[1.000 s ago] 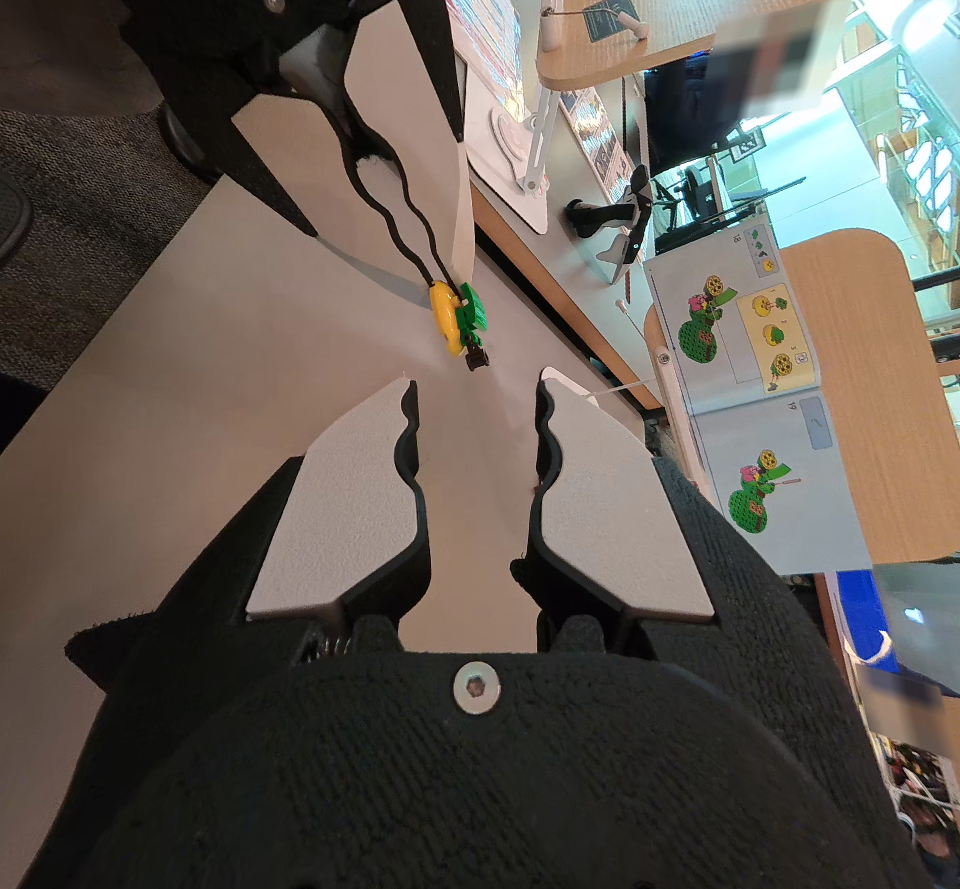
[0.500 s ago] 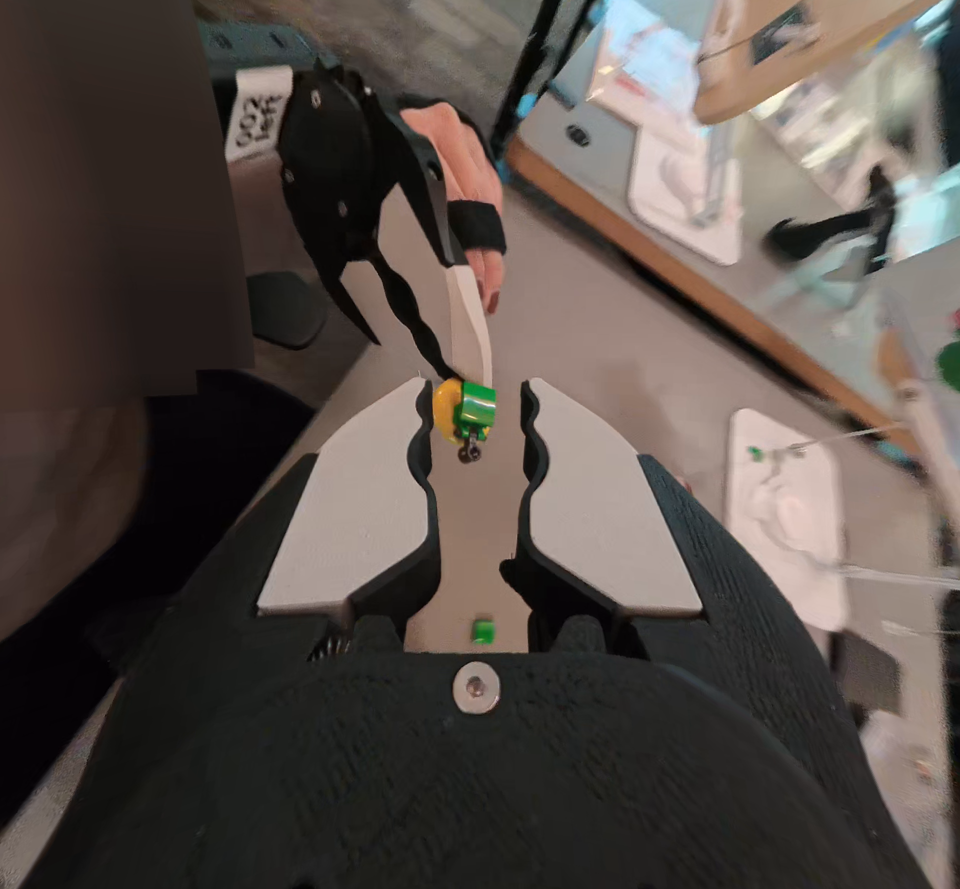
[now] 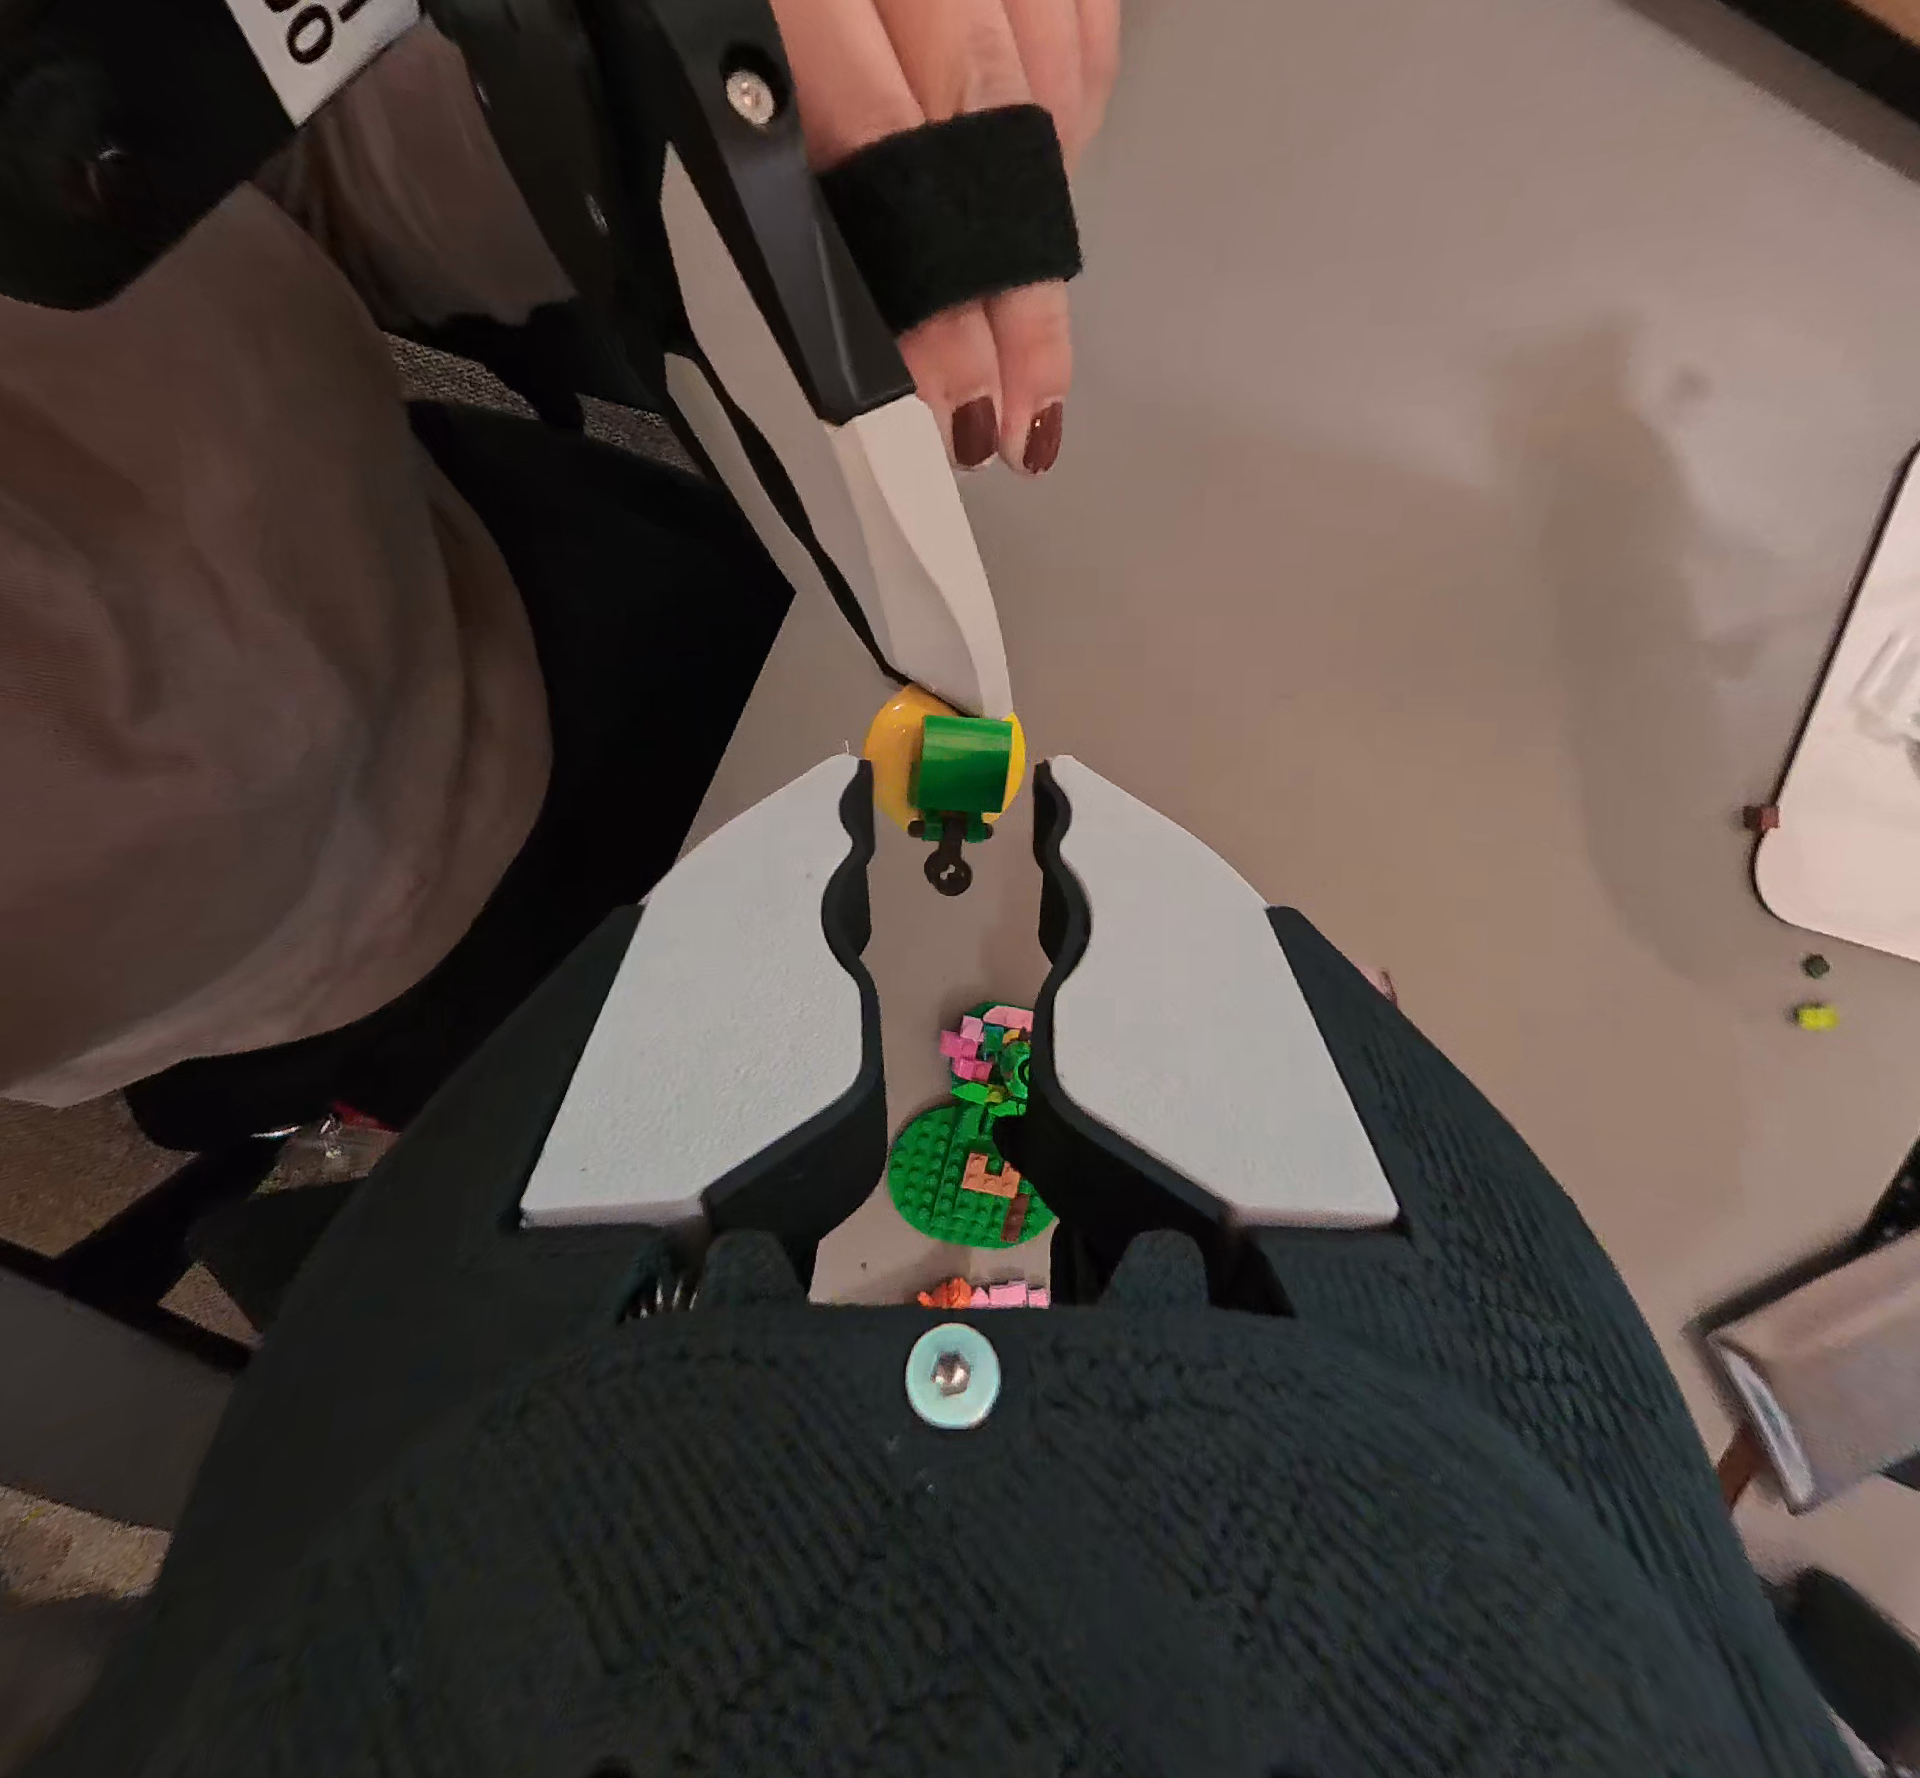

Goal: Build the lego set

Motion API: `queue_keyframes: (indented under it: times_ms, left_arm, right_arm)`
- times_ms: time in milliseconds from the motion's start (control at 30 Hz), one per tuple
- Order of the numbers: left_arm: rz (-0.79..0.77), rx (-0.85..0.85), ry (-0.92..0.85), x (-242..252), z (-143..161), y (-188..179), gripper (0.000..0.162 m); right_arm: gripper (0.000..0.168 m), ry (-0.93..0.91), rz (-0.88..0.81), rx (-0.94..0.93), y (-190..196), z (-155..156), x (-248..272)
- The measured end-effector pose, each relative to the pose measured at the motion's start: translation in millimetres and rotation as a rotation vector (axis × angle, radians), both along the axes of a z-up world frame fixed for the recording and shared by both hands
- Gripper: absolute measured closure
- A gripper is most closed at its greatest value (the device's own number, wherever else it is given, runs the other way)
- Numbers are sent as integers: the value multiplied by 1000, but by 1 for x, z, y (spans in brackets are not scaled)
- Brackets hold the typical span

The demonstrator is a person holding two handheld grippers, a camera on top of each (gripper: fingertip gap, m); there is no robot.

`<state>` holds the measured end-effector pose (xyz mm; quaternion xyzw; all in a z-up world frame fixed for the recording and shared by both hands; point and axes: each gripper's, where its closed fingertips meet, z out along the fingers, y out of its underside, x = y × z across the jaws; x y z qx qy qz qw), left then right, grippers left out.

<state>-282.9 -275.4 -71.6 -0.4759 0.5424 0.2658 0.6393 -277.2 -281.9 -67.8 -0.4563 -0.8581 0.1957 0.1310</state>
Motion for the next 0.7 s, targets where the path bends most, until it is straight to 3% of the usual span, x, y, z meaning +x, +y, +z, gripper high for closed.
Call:
queue_keyframes:
  times_ms: [133, 200, 367, 433, 700]
  left_arm:
    - [-11, 1, 10, 5, -1, -1, 157]
    - [-16, -1, 16, 6, -2, -1, 158]
    - [-92, -33, -37, 13, -1, -9, 157]
    - [-208, -68, -128, 22, 6, -21, 157]
    - [-940, -279, -572, 47, 49, -95, 157]
  right_arm:
    - [142, -11, -9, 0, 1, -1, 0]
    - [153, -20, -5, -4, 0, -1, 1]
    - [154, -23, 43, -51, -7, 6, 9]
    - [154, 12, 120, -92, -16, 15, 14]
    - [154, 324, 700, -200, -86, 63, 33]
